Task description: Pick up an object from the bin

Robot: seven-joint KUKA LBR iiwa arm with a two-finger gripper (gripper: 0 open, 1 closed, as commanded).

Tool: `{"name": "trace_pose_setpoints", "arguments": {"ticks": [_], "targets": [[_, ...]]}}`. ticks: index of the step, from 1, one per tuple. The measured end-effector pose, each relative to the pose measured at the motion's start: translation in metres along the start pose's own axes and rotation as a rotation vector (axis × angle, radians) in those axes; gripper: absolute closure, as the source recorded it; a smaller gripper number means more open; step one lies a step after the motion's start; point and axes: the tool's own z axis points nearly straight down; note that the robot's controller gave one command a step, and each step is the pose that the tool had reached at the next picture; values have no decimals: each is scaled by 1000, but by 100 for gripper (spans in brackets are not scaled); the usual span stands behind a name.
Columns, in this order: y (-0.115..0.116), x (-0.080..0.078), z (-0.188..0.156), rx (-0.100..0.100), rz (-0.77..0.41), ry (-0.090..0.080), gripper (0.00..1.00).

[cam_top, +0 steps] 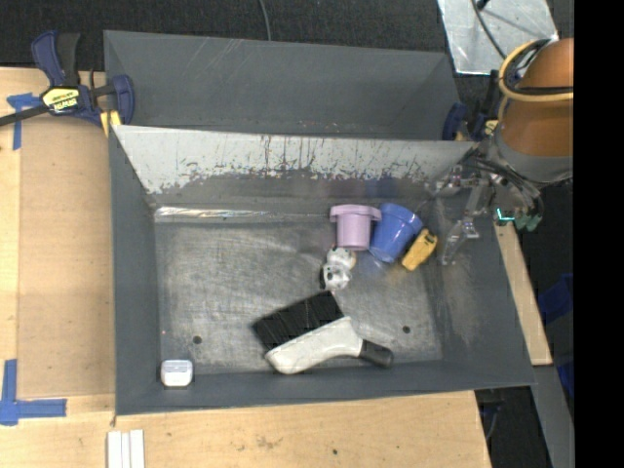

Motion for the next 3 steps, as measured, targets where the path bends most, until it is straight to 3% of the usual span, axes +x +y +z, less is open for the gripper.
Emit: {"name": "trace_pose_setpoints", "arguments": {"ticks": [1,2,3], "targets": [[0,-2,-5,2,-2,-8,0],[2,-11,71,9,34,-38,100],[2,-11,71,9,34,-38,100]]}}
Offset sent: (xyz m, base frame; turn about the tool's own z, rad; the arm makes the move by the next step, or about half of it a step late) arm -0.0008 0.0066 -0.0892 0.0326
